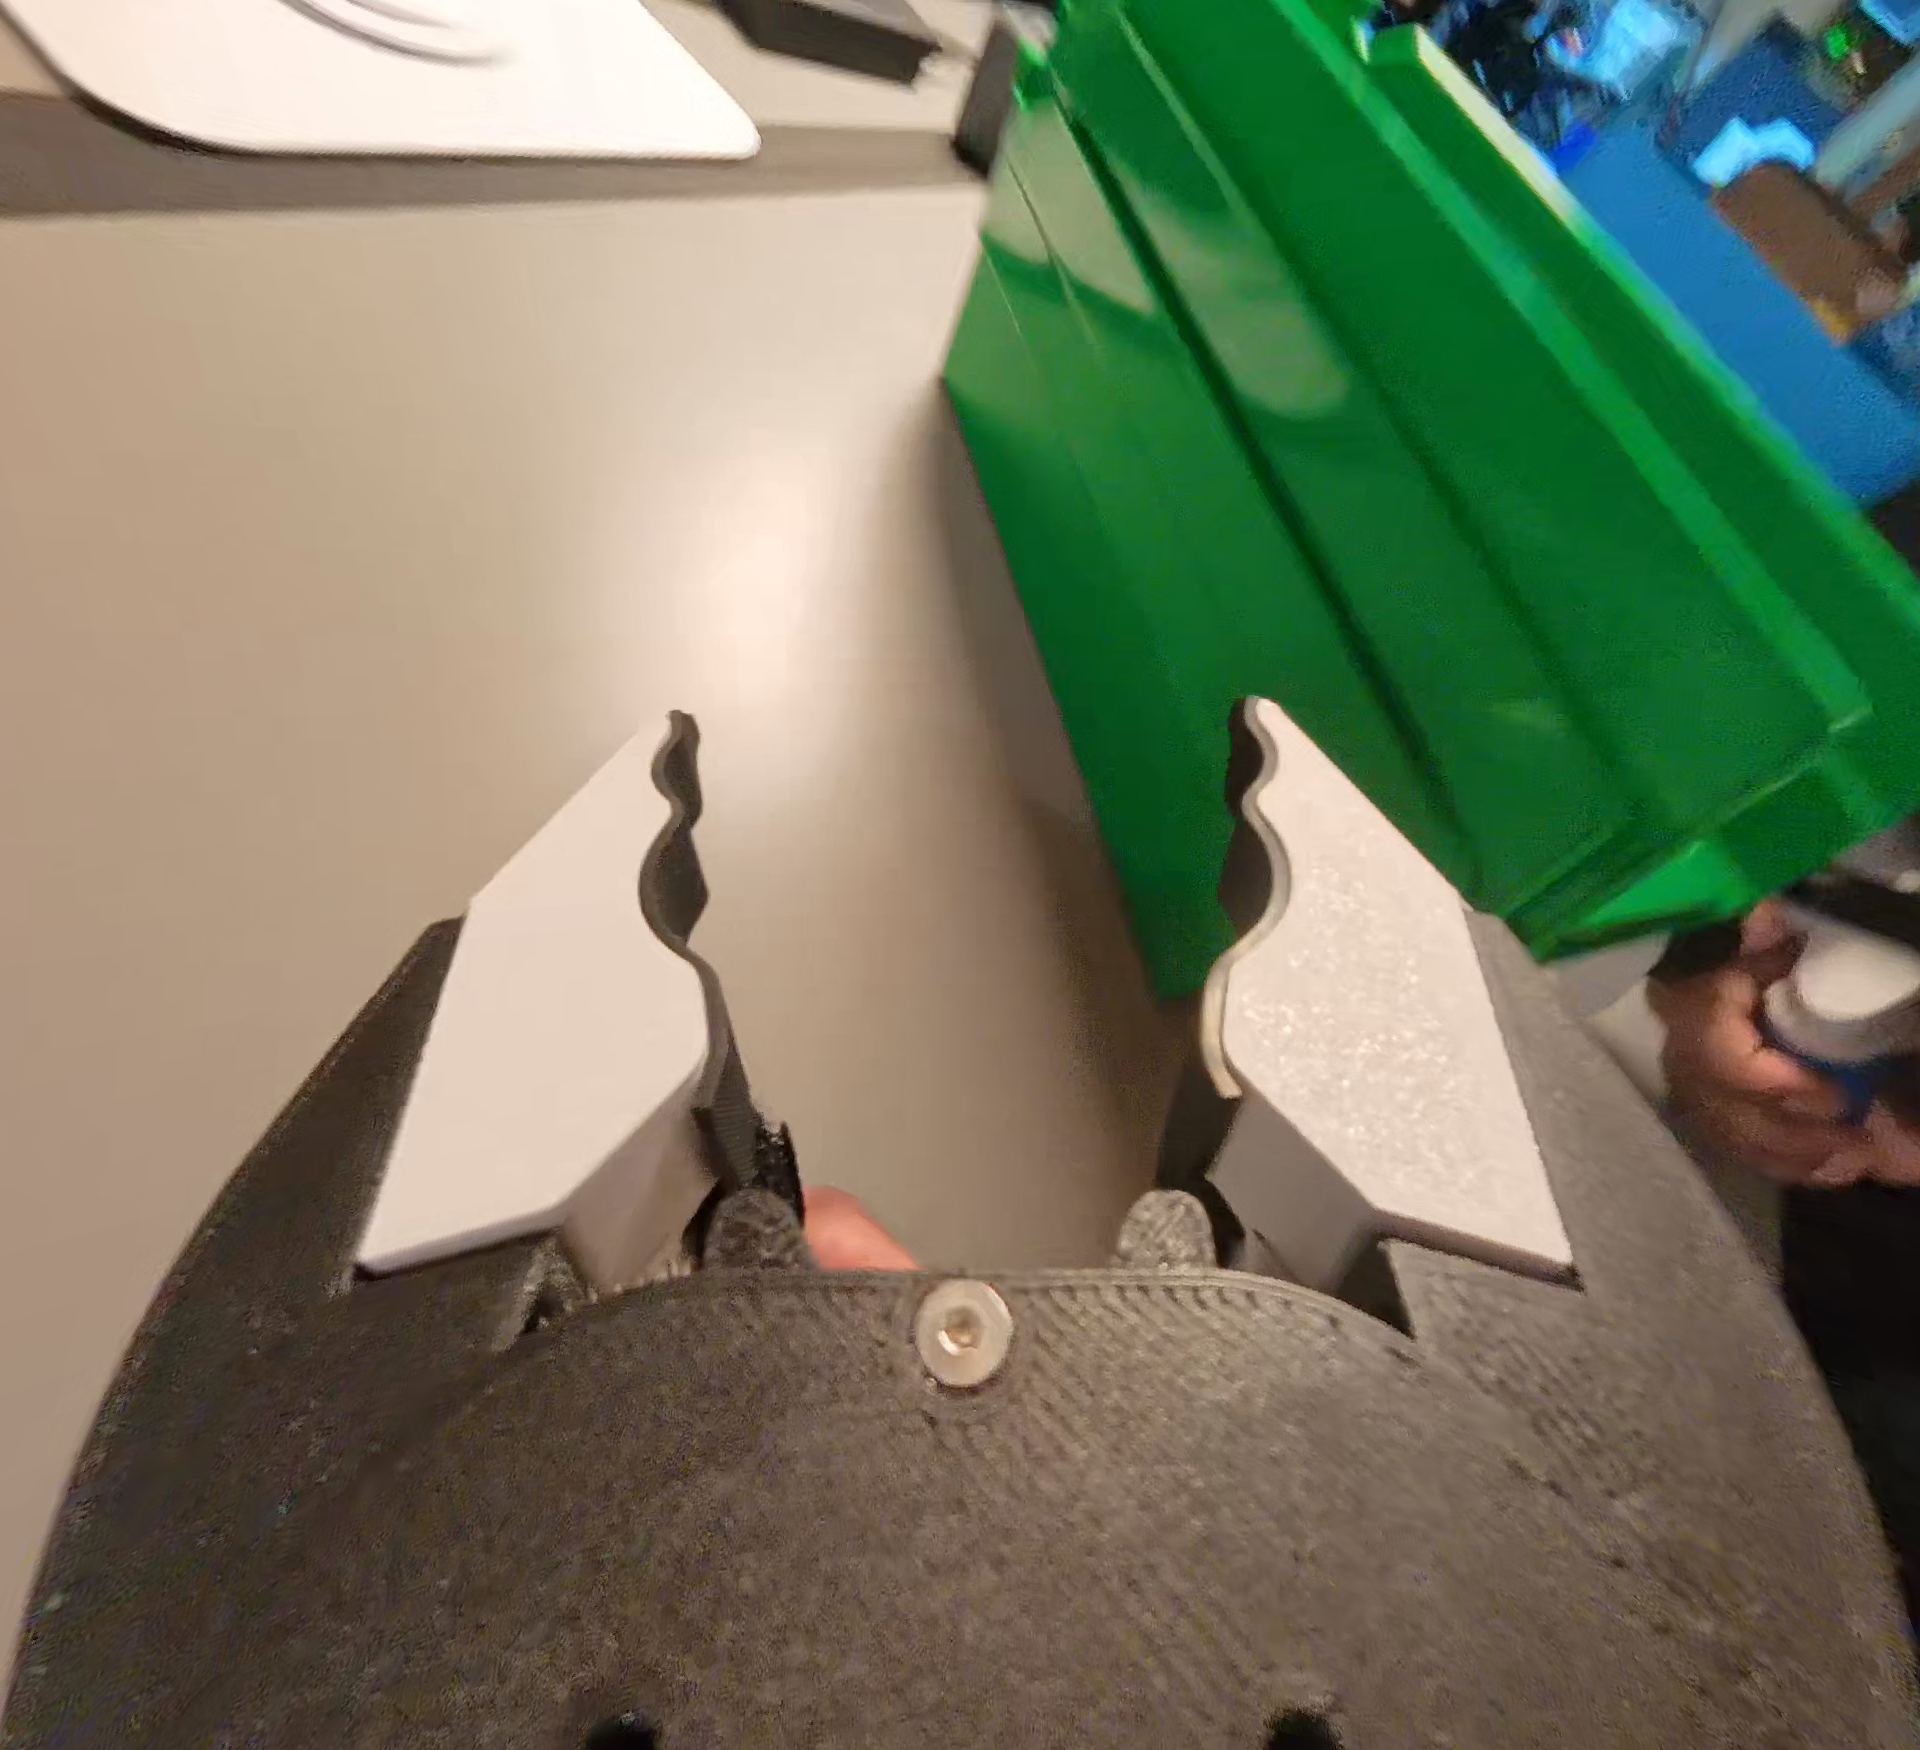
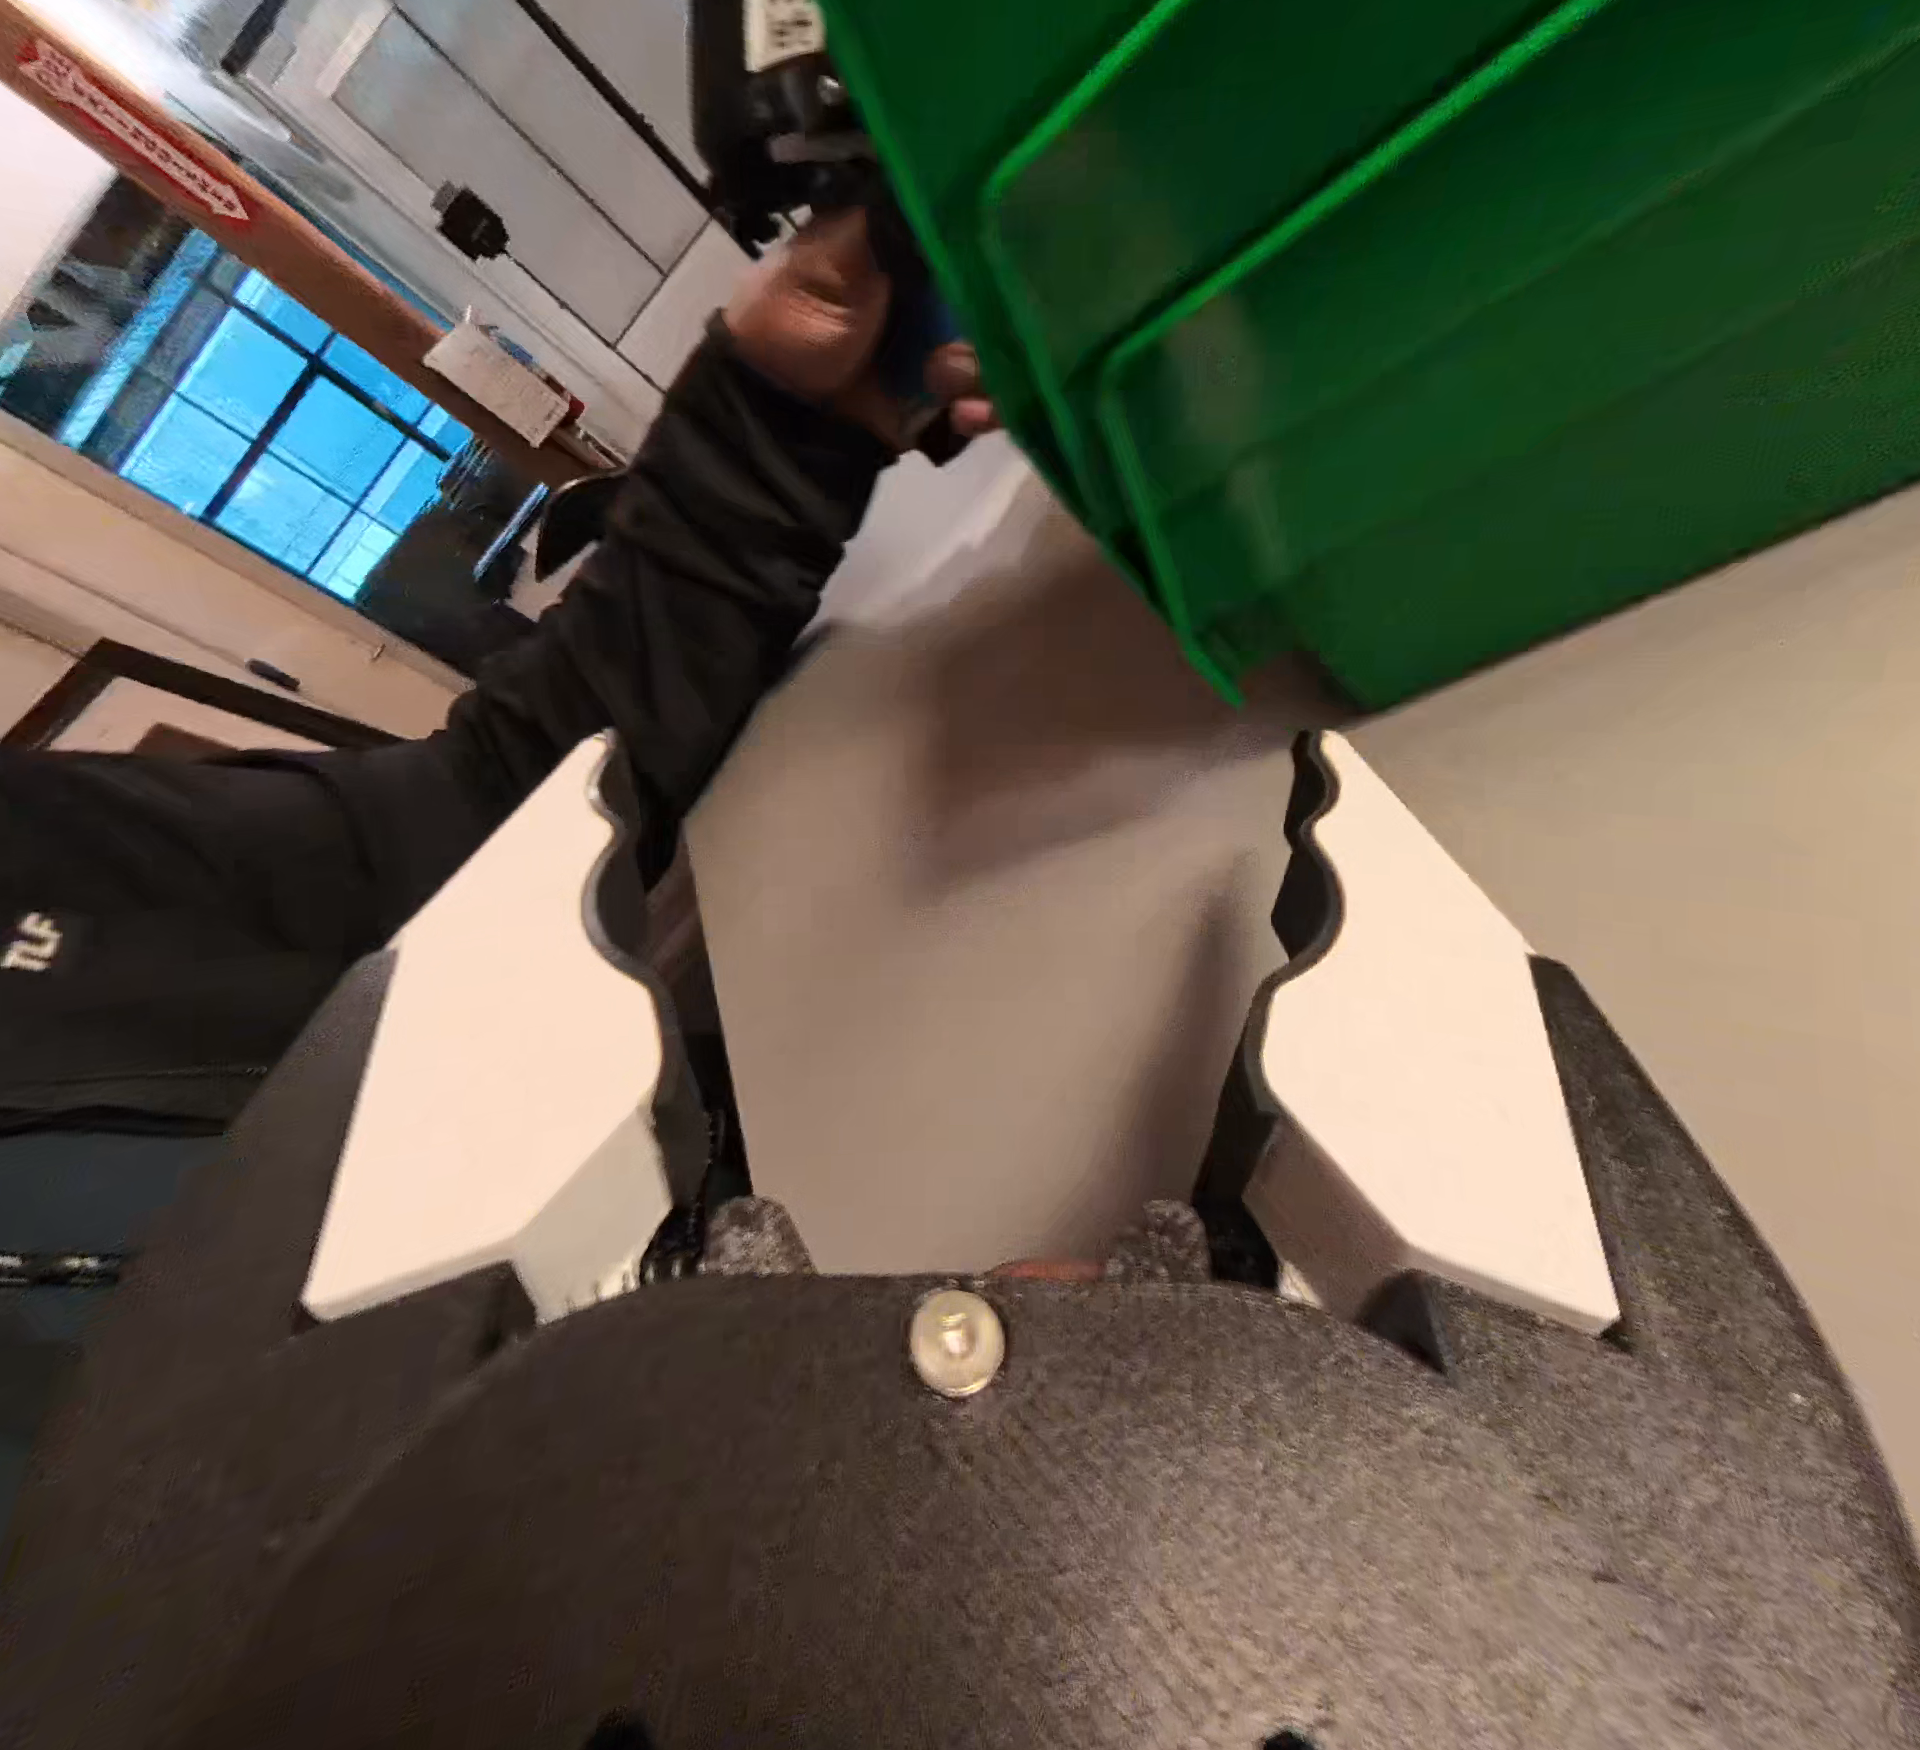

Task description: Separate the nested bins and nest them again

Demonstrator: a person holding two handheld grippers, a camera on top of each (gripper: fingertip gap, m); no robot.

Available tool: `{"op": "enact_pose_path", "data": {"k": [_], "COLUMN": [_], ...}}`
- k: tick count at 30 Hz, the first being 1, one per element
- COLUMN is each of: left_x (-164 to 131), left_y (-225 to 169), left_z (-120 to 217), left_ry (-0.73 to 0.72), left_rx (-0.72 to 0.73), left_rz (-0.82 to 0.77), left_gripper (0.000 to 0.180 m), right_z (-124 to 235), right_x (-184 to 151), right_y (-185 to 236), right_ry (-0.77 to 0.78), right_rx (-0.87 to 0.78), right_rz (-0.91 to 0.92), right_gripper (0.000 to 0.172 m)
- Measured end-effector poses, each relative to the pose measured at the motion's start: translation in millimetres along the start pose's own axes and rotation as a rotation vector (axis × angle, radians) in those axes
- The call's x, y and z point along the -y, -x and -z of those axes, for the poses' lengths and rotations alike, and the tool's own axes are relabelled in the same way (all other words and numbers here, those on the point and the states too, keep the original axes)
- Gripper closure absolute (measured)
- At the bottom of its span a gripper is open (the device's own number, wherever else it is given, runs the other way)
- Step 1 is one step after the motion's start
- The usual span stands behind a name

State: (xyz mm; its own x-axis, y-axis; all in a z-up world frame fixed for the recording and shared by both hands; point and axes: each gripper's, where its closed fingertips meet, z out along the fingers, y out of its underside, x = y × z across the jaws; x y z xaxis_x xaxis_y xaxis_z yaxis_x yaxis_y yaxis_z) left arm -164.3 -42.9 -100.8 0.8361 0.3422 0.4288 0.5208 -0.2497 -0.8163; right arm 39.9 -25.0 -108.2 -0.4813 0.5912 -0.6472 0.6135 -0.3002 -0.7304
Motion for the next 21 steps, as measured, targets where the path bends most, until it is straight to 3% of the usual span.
{"op": "enact_pose_path", "data": {"k": [4, 8, 14, 21], "left_x": [56, 93, 78, 61], "left_y": [-3, -53, -116, -121], "left_z": [36, 36, -23, -72], "left_ry": [-0.064, 0.04, 0.4, 0.628], "left_rx": [0.089, 0.094, 0.108, 0.142], "left_rz": [0.028, -0.157, -0.502, -0.567], "left_gripper": [0.07, 0.065, 0.051, 0.039], "right_z": [8, 8, 2, 6], "right_x": [7, 12, 15, 16], "right_y": [-15, -20, -20, -11], "right_ry": [-0.023, -0.045, -0.025, -0.046], "right_rx": [-0.077, -0.059, 0.012, 0.059], "right_rz": [0.067, 0.046, 0.023, 0.047], "right_gripper": [0.046, 0.048, 0.051, 0.055]}}
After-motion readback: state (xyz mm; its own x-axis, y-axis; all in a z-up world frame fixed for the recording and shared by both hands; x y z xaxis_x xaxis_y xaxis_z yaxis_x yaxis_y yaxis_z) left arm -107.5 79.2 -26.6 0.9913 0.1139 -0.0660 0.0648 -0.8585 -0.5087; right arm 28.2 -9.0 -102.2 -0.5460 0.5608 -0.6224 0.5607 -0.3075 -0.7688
